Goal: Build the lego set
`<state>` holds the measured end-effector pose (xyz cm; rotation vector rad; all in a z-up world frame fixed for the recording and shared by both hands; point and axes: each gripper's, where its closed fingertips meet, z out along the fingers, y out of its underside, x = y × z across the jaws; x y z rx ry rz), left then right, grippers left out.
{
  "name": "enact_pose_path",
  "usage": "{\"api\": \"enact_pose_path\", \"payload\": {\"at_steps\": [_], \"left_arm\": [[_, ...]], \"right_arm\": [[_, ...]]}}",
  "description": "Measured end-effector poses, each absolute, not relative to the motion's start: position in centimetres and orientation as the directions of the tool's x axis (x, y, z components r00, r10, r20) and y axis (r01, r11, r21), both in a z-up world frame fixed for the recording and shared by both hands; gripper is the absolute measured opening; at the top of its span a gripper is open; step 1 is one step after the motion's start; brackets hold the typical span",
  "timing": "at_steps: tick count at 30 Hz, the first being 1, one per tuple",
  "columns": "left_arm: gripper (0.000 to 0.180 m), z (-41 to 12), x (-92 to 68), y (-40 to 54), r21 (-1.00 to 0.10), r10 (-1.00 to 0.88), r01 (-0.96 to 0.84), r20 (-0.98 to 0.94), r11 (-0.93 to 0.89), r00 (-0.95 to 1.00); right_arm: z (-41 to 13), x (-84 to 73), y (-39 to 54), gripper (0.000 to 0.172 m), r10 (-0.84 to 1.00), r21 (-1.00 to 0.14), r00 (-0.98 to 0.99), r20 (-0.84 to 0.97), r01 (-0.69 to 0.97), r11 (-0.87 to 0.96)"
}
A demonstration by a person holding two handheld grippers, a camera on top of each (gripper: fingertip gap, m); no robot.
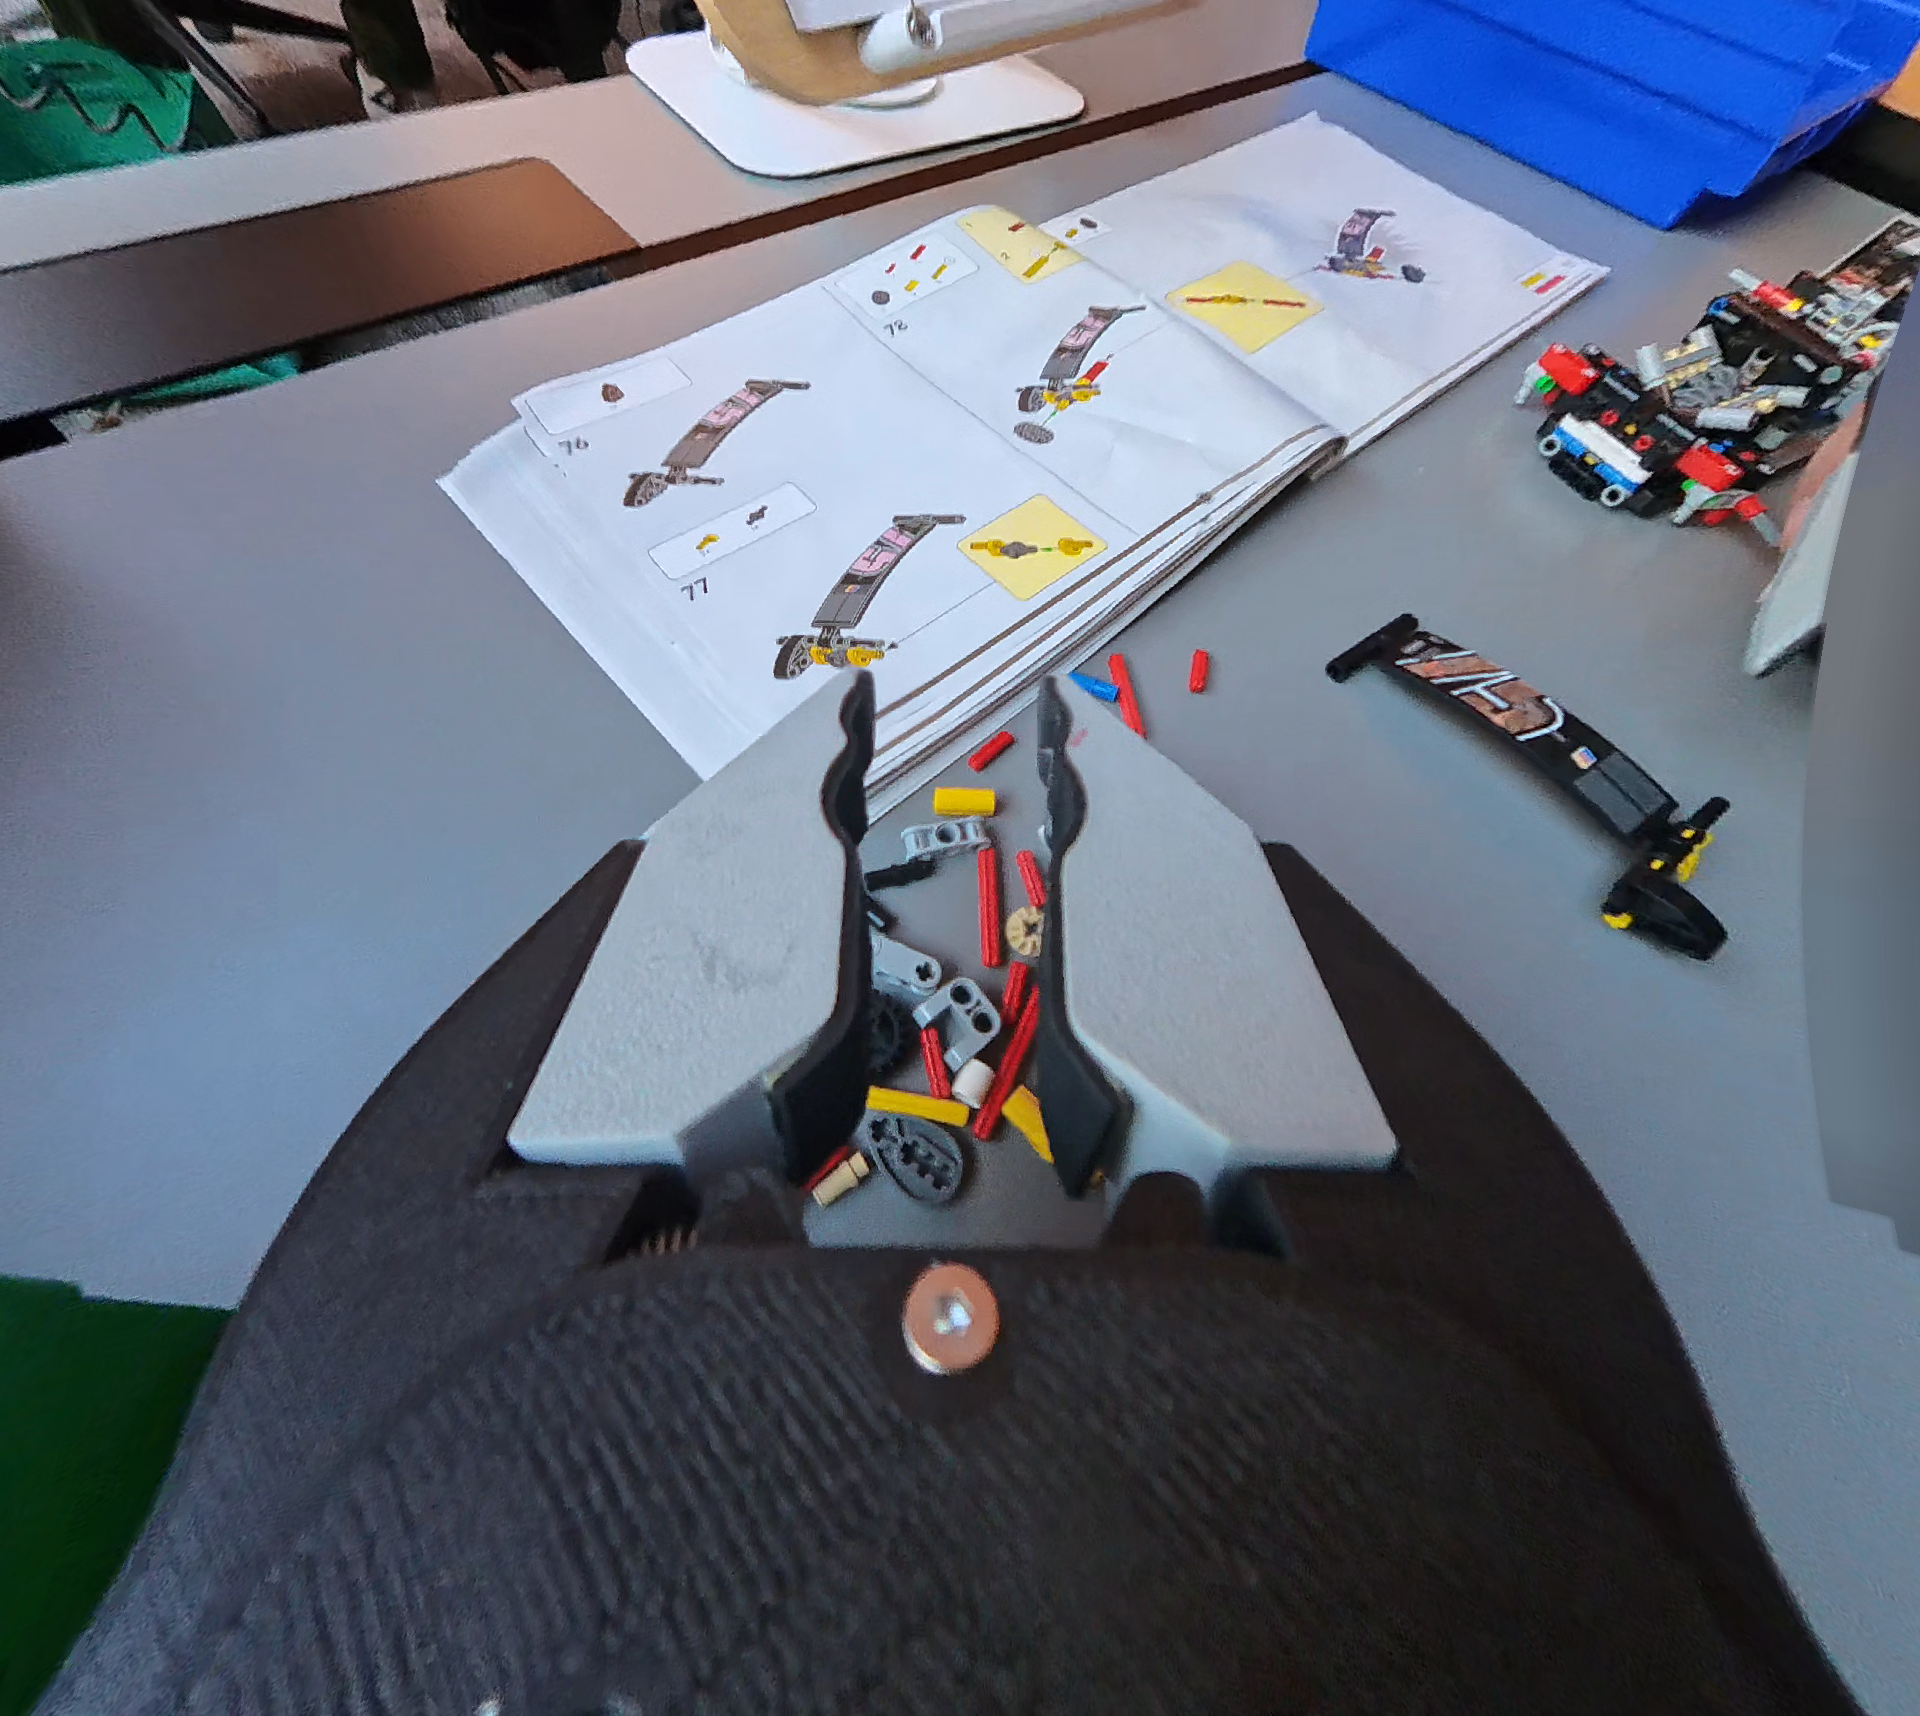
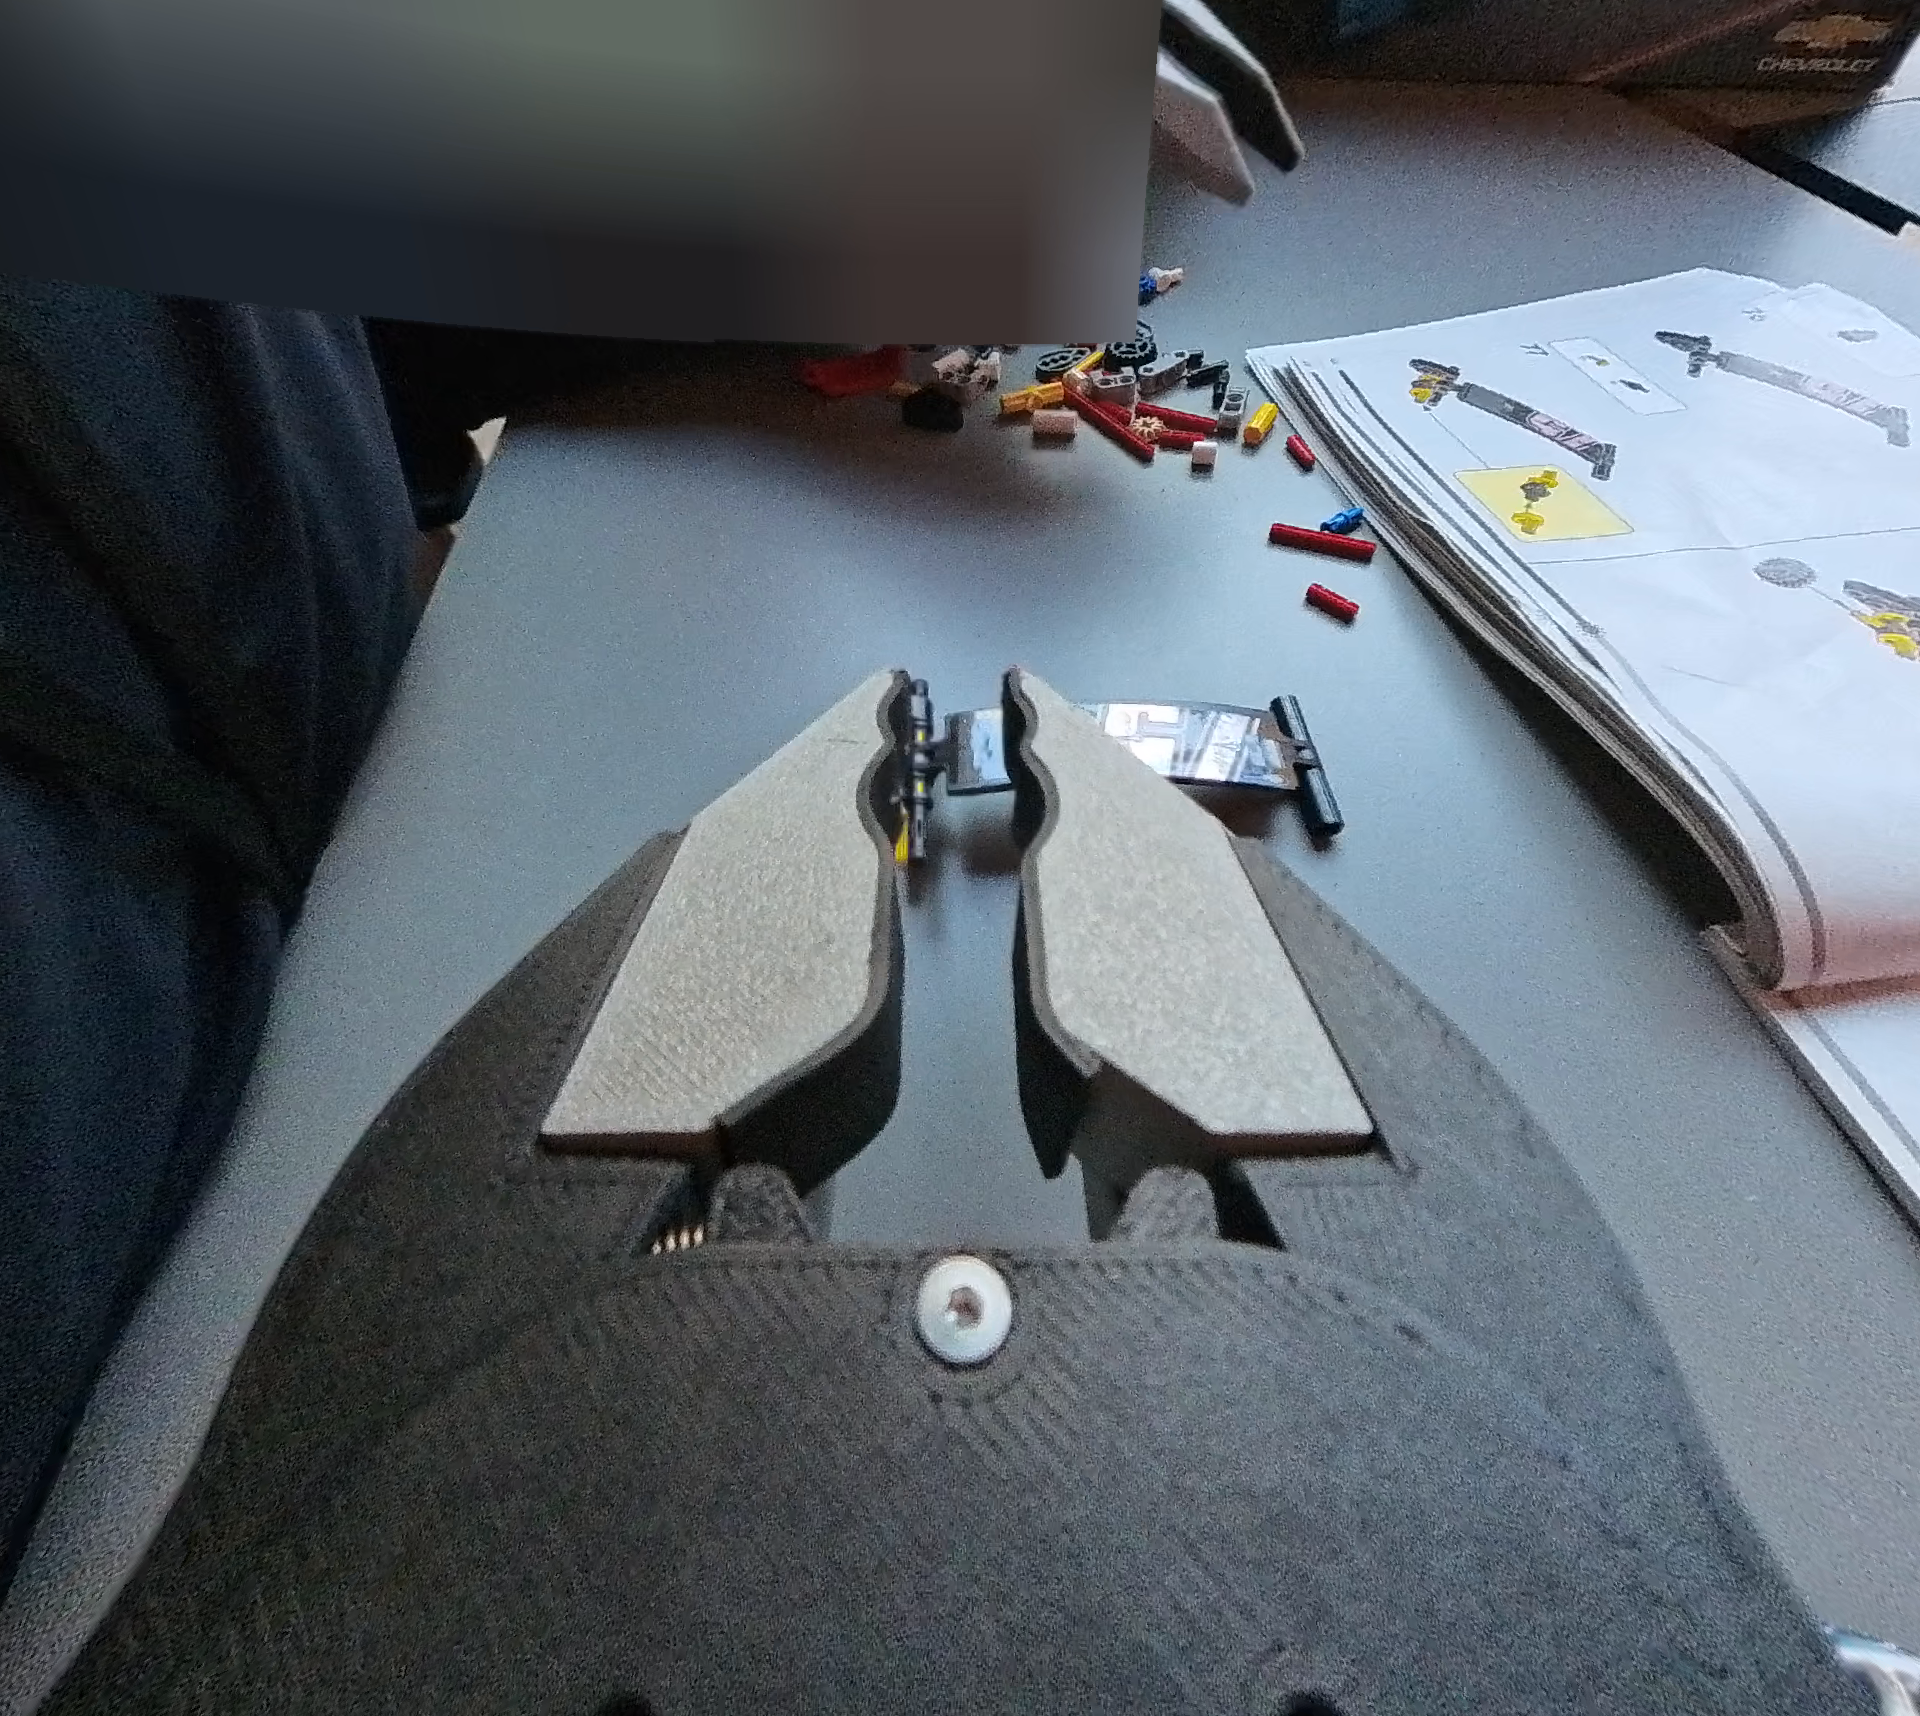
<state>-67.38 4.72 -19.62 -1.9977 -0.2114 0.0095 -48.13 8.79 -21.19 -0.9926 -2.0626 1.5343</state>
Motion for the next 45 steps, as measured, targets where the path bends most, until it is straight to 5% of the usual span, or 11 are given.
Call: {"api": "enact_pose_path", "payload": {"at_steps": [7, 16, 30, 39, 45], "left_arm": [[0.027, -19.6, -67.3, 4.4, -0.896, 0.160, 0.133, 0.070, -0.424, 0.985], [0.024, -19.9, -68.1, 3.5, -0.877, 0.195, 0.117, 0.028, -0.466, 0.980], [0.008, -23.1, -68.0, 0.5, -0.743, 0.109, 0.130, 0.077, -0.657, 0.991], [0.021, -26.8, -67.8, -0.6, -0.597, 0.076, 0.064, 0.005, -0.800, 0.997], [0.016, -26.7, -68.1, -0.3, -0.600, 0.078, 0.035, -0.045, -0.800, 0.996]], "right_arm": [[-22.2, -48.1, 9.1, 0.010, 0.746, -0.915, -0.665, -0.027, 0.317, 0.249], [-21.2, -48.5, 10.6, 0.009, 0.779, -0.933, -0.617, -0.116, 0.337, 0.127], [-21.7, -48.8, 11.1, 0.007, 0.791, -0.924, -0.598, -0.127, 0.361, 0.125], [-21.6, -49.0, 11.2, 0.007, 0.780, -0.922, -0.602, -0.170, 0.377, 0.090], [-21.7, -49.0, 11.0, 0.007, 0.774, -0.920, -0.610, -0.169, 0.380, 0.098]]}}
